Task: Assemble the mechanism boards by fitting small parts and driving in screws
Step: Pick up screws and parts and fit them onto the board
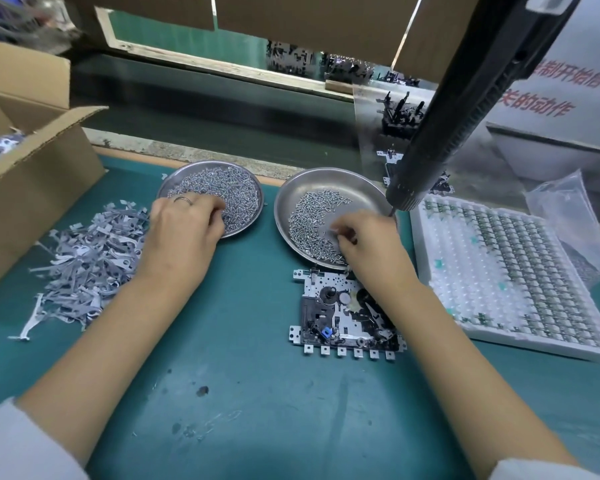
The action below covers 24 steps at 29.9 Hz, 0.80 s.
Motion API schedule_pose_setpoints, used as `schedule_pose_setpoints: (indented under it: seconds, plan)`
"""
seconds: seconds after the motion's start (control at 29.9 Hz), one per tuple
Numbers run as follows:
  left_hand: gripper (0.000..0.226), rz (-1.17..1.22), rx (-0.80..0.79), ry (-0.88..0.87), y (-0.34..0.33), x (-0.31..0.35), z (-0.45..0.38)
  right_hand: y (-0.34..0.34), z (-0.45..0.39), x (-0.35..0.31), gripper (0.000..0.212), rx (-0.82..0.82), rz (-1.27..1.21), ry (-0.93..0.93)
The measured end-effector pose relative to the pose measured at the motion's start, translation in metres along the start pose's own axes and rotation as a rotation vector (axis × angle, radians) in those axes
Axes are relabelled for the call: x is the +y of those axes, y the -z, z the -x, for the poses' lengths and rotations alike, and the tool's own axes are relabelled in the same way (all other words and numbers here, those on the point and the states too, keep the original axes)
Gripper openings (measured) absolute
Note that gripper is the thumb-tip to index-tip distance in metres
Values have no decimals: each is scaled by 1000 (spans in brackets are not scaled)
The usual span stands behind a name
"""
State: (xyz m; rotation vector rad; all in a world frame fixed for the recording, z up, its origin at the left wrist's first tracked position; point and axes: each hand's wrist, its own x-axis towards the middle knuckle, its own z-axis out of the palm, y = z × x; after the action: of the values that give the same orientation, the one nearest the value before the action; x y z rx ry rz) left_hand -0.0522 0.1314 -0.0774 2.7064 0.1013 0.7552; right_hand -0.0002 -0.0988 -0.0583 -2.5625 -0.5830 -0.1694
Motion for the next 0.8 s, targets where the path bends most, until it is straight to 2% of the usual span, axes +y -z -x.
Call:
schedule_pose_setpoints:
  seconds: [0.1,0.3,0.57,0.8]
  plan:
    - [13,-31,21,12,-1,1,0,2,2,-3,20,81,-86,-6]
    - [10,-90,44,13,-3,0,2,14,12,-3,35,154,-450,-173]
    - [9,-56,81,16,-2,2,2,23,10,5,29,127,-419,-236]
    - [12,103,68,19,4,10,2,42,36,-2,31,128,-693,-247]
